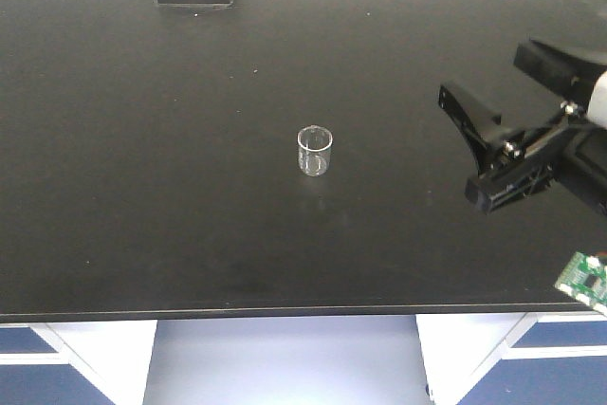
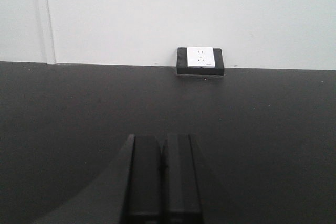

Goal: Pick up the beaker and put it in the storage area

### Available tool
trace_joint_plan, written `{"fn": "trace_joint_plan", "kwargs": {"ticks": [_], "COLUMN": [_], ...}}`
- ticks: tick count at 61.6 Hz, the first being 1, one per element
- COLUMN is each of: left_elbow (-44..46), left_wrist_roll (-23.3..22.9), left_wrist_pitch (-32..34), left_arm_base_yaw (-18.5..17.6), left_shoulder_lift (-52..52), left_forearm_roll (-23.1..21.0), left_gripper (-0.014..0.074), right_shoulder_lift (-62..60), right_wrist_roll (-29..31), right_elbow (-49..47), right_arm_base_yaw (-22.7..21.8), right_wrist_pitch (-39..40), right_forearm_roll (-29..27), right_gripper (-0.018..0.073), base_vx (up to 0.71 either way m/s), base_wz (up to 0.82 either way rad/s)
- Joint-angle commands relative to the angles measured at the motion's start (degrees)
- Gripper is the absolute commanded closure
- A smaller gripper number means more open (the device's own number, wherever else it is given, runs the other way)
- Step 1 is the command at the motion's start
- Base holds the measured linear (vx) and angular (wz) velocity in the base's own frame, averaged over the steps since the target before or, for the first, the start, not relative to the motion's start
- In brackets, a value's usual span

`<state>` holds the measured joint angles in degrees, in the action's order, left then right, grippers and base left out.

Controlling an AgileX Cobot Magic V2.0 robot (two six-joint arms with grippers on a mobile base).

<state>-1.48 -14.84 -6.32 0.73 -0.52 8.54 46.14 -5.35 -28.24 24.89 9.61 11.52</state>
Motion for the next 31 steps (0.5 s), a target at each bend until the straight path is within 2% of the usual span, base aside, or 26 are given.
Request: {"fn": "trace_joint_plan", "kwargs": {"ticks": [1, 8, 15, 17, 24, 31], "left_elbow": [-1.25, -1.25, -1.25, -1.25, -1.25, -1.25], "left_wrist_roll": [-0.33, -0.33, -0.33, -0.33, -0.33, -0.33], "left_wrist_pitch": [4.84, 4.84, 4.84, 4.84, 4.84, 4.84], "left_arm_base_yaw": [-0.37, -0.37, -0.37, -0.37, -0.37, -0.37], "left_shoulder_lift": [-1.09, -1.09, -1.09, -1.09, -1.09, -1.09], "left_forearm_roll": [-0.32, -0.32, -0.32, -0.32, -0.32, -0.32], "left_gripper": [0.0605, 0.0605, 0.0605, 0.0605, 0.0605, 0.0605], "right_shoulder_lift": [-3.78, -10.91, -17.8, -20.23, -26.3, -32.49], "right_wrist_roll": [0.23, 0.37, 0.54, 0.54, 0.54, 0.54], "right_elbow": [-0.4, 2.44, 6.37, 8.05, 14.38, 20.57], "right_arm_base_yaw": [-3.05, -8.74, -16.09, -19.05, -24.57, -26.33], "right_wrist_pitch": [1.81, -1.0, -4.15, -4.66, -4.71, -4.71], "right_forearm_roll": [-3.99, -8.7, -8.94, -9.01, -9.01, -9.9], "right_gripper": [0.0049, 0.0078, 0.0134, 0.0162, 0.0277, 0.0428], "base_vx": [0.0, 0.0, 0.0, 0.0, 0.0, 0.0], "base_wz": [0.0, 0.0, 0.0, 0.0, 0.0, 0.0]}}
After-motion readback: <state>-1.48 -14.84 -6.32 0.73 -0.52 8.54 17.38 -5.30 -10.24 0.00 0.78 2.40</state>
